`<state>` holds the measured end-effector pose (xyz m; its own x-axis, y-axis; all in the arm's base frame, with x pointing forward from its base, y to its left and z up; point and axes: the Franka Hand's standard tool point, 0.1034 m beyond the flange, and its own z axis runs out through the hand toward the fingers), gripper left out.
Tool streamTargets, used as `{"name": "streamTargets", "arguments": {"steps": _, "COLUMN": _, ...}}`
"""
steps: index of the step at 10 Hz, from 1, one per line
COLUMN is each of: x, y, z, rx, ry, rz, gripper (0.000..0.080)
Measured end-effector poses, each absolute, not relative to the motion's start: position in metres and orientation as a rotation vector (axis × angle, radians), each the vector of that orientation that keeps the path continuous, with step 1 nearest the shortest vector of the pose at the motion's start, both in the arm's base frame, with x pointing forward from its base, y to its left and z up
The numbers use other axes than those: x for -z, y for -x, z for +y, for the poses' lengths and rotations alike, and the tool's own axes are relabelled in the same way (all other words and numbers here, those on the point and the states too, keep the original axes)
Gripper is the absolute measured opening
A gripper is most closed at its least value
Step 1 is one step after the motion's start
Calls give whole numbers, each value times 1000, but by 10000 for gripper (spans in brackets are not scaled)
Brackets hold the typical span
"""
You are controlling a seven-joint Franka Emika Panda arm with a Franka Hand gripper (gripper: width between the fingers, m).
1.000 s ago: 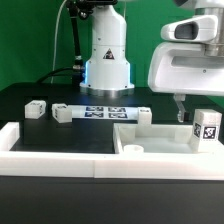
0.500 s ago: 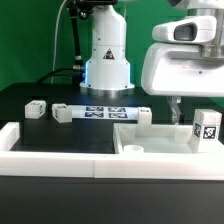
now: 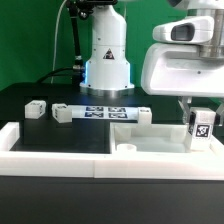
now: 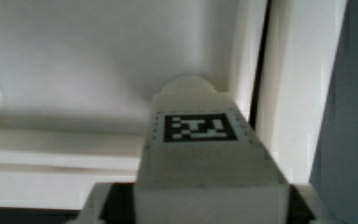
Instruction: Assemble one leg
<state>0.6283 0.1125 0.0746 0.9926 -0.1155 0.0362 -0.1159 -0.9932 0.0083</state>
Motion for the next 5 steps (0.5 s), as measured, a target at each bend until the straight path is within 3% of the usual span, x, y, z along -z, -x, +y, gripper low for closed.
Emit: {"name": "streamTargets", "arguments": {"steps": 5, "x": -74, "y": -629, "z": 112, "rx": -44, "ry": -3042, "rz": -911, "gripper": 291}}
